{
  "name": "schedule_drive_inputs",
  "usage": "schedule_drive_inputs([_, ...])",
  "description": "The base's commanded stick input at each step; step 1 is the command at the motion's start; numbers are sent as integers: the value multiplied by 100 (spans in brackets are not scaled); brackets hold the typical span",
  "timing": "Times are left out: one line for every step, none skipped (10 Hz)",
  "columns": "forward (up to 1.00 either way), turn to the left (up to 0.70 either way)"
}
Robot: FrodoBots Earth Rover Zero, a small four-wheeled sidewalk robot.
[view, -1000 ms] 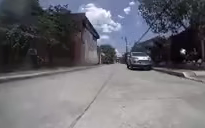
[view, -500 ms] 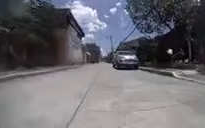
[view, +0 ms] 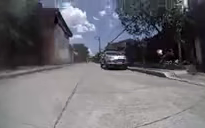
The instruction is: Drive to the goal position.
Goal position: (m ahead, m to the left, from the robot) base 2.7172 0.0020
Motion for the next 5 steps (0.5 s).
schedule_drive_inputs([100,-40])
schedule_drive_inputs([100,-40])
schedule_drive_inputs([100,-12])
schedule_drive_inputs([100,2])
schedule_drive_inputs([100,5])
